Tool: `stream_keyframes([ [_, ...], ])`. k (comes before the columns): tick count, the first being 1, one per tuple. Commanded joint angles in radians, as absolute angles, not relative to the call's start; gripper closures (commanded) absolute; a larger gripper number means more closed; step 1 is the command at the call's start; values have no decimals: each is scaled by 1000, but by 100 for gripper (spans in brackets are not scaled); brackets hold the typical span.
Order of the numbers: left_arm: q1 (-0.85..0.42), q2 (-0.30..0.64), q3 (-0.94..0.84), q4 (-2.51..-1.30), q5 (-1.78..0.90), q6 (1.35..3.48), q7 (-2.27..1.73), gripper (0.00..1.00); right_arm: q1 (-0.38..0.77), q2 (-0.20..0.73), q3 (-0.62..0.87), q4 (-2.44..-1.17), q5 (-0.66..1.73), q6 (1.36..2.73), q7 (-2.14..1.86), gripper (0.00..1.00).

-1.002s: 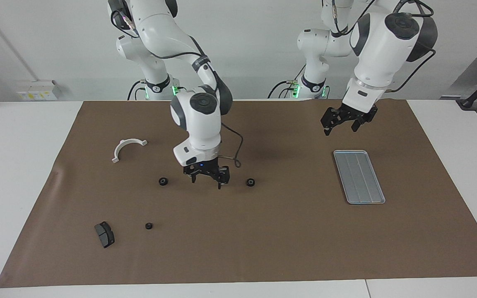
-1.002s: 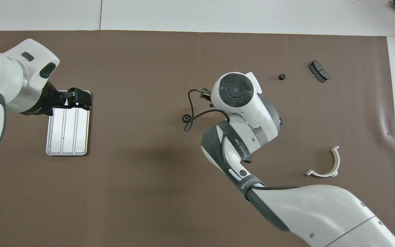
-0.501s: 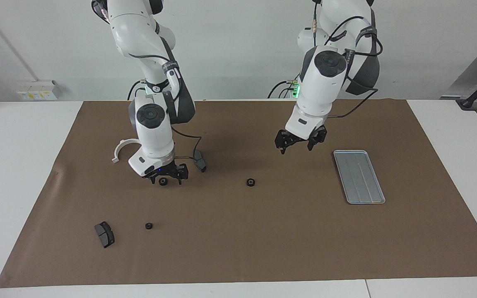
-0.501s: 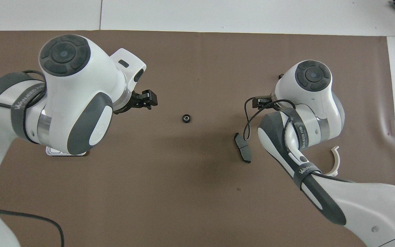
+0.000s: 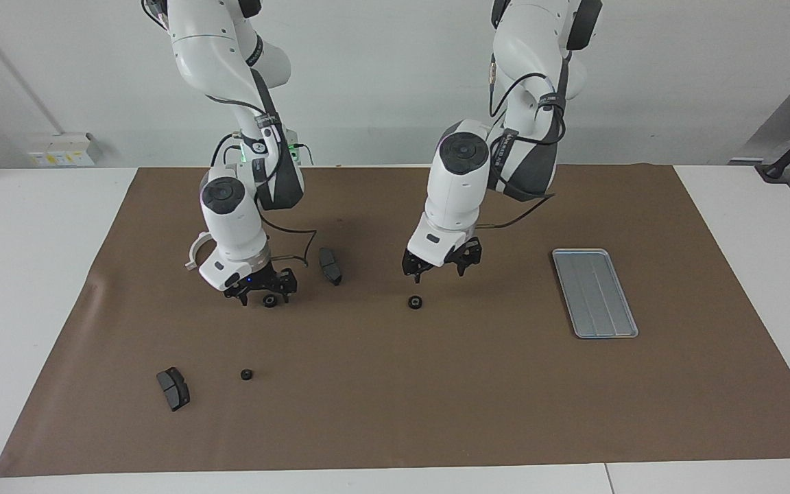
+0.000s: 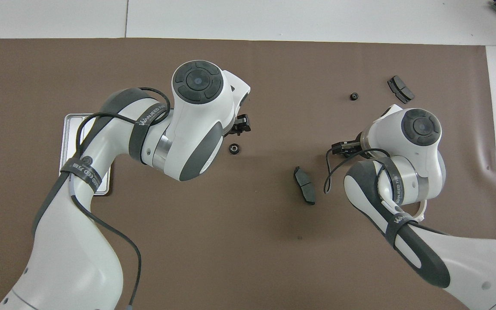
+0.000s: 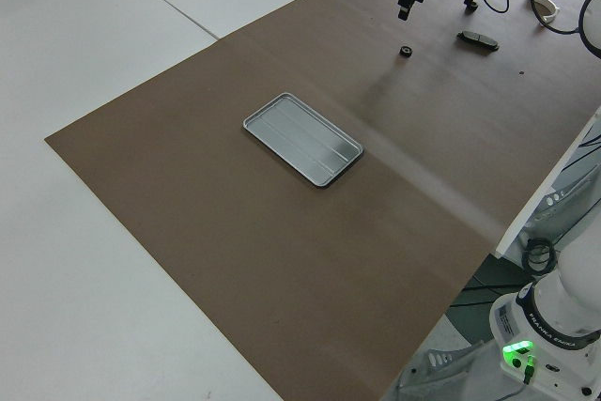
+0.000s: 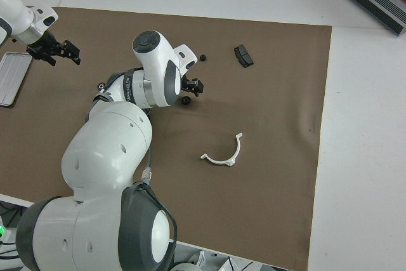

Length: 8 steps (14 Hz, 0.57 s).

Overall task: Pick bearing gear from pile to tray
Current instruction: 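Grasp the bearing with the left gripper while the right gripper reaches another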

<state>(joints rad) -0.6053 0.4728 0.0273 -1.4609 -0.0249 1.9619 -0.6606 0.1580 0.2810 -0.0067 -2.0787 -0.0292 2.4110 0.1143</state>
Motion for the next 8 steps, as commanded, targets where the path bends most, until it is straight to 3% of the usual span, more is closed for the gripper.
stream_keyframes([
  [1, -629, 520, 43, -1434, -11, 2017, -676, 0, 138, 235, 9, -2141, 9, 2434, 72, 2],
  [8, -647, 529, 41, -1564, 14, 2227, -667, 0, 150, 233, 9, -2186, 14, 2513, 74, 29],
])
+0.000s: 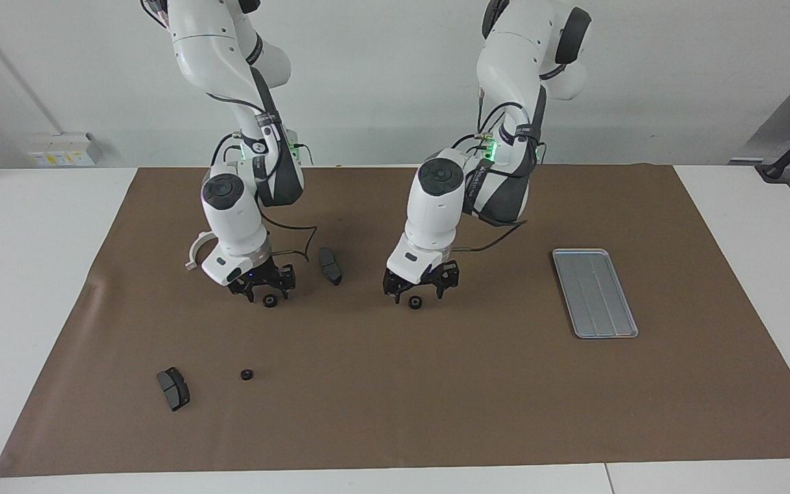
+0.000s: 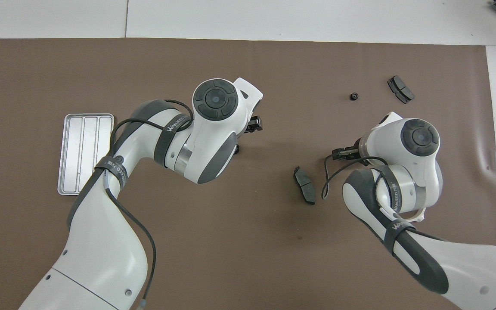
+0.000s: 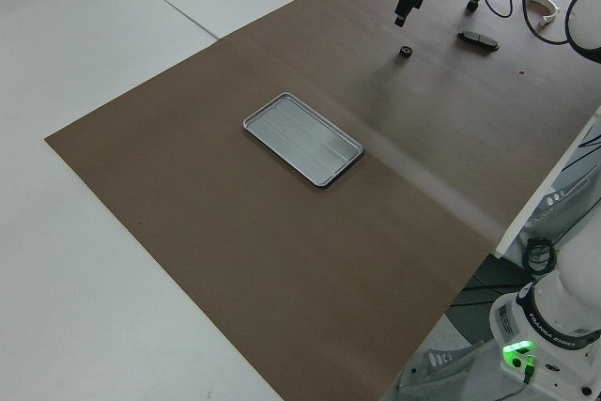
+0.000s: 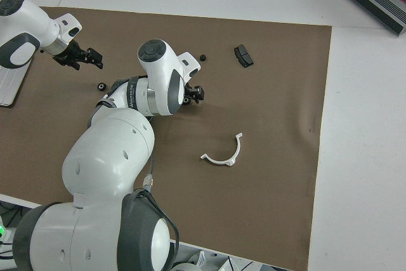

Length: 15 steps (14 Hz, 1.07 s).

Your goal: Pick bearing gear from pile to tray

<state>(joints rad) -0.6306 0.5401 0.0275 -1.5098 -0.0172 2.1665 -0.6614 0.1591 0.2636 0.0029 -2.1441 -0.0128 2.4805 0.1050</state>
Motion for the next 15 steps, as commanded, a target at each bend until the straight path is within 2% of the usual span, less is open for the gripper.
stream_keyframes([
  [1, -649, 528, 41, -1584, 21, 2247, -666, 0, 150, 233, 9, -2186, 14, 2514, 75, 31],
  [4, -669, 523, 41, -1630, 28, 2281, -657, 0, 150, 233, 9, -2186, 14, 2514, 77, 49],
  [6, -672, 529, 41, -1632, 29, 2283, -657, 0, 150, 233, 9, -2186, 14, 2514, 80, 77],
  [7, -684, 534, 41, -1632, 38, 2283, -657, 0, 150, 233, 9, -2186, 14, 2514, 81, 97],
  [8, -692, 543, 41, -1632, 43, 2286, -657, 0, 152, 235, 9, -2186, 14, 2514, 84, 100],
  [15, -680, 563, 40, -1632, 43, 2304, -618, 0, 158, 239, 11, -2158, 14, 2499, 112, 100],
])
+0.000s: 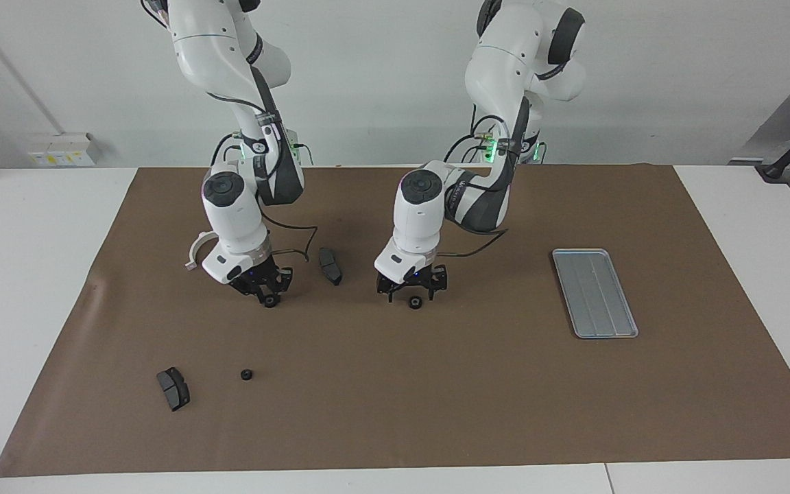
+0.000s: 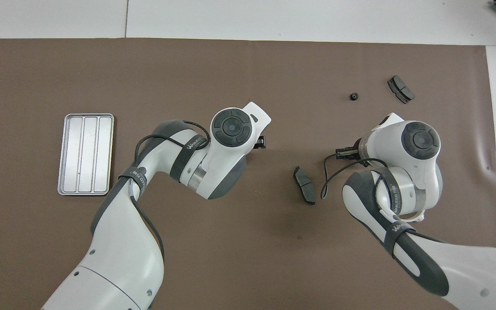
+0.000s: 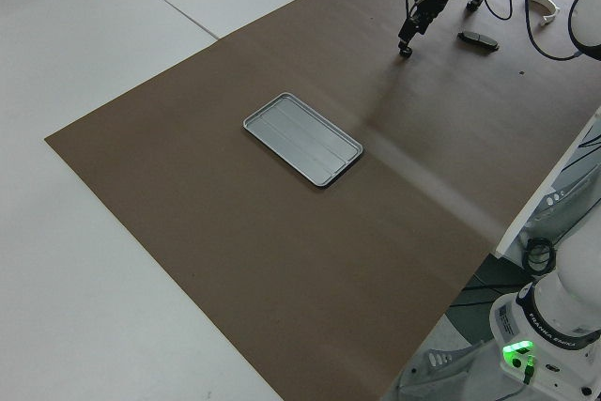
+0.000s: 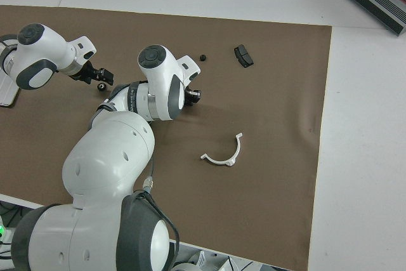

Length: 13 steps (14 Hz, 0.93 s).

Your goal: Pick bearing gear from pile to tray

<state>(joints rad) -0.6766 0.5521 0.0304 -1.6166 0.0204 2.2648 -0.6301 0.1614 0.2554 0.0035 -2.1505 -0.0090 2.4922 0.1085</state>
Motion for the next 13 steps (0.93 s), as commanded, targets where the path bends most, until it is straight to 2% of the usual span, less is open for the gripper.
stream_keyframes([
  [1, -680, 568, 40, -1632, 43, 2313, -618, 0, 158, 239, 11, -2158, 14, 2499, 112, 100],
  [10, -680, 578, 40, -1649, 43, 2321, -591, 0, 158, 239, 12, -2157, 14, 2499, 113, 100],
  [13, -680, 578, 40, -1651, 43, 2319, -588, 12, 158, 232, 15, -2132, 14, 2455, 126, 100],
])
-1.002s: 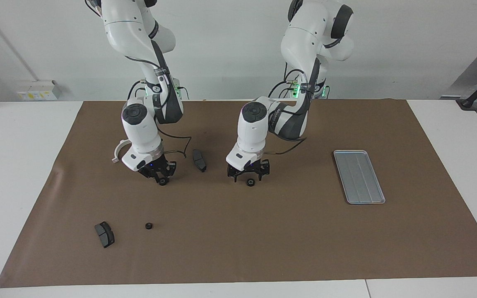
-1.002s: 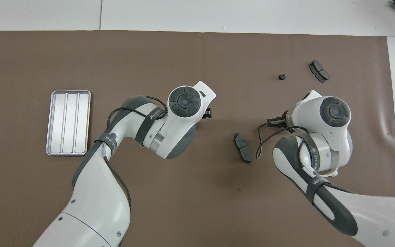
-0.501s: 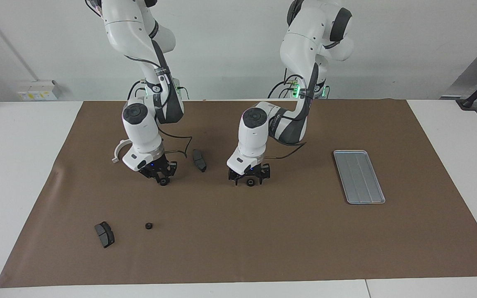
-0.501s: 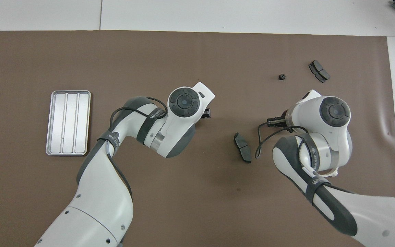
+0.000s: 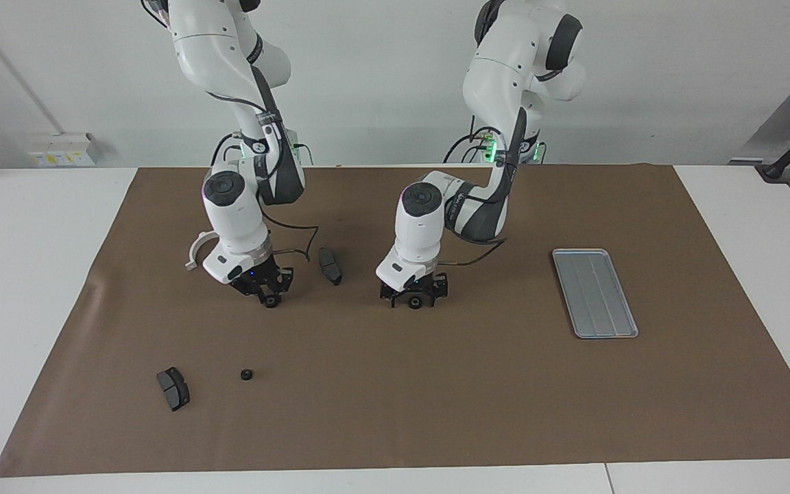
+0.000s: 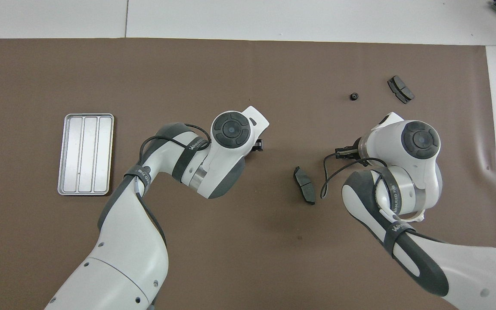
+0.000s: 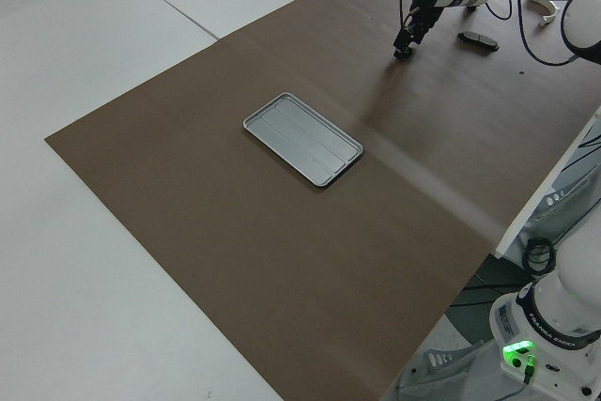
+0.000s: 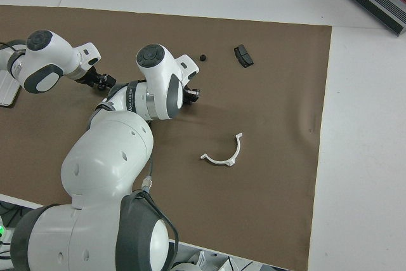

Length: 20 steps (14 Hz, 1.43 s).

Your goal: Pick bearing gear from pile to tray

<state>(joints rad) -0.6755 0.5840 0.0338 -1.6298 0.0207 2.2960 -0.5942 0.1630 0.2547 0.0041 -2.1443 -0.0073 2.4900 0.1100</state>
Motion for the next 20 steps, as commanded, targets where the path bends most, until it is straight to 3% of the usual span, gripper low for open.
stream_keyframes([
  [1, -680, 578, 40, -1651, 43, 2316, -588, 21, 158, 226, 17, -2111, 14, 2422, 135, 100],
  [3, -680, 577, 40, -1651, 43, 2310, -581, 38, 158, 213, 20, -2076, 14, 2360, 153, 100],
  [10, -681, 575, 38, -1654, 43, 2295, -581, 73, 158, 212, 20, -2066, 14, 2339, 155, 100],
  [13, -678, 575, 38, -1652, 41, 2283, -581, 100, 158, 212, 20, -2066, 14, 2339, 155, 100],
  [20, -586, 532, 40, -1568, 28, 2126, -552, 100, 170, 212, 49, -2057, 14, 2342, 245, 100],
])
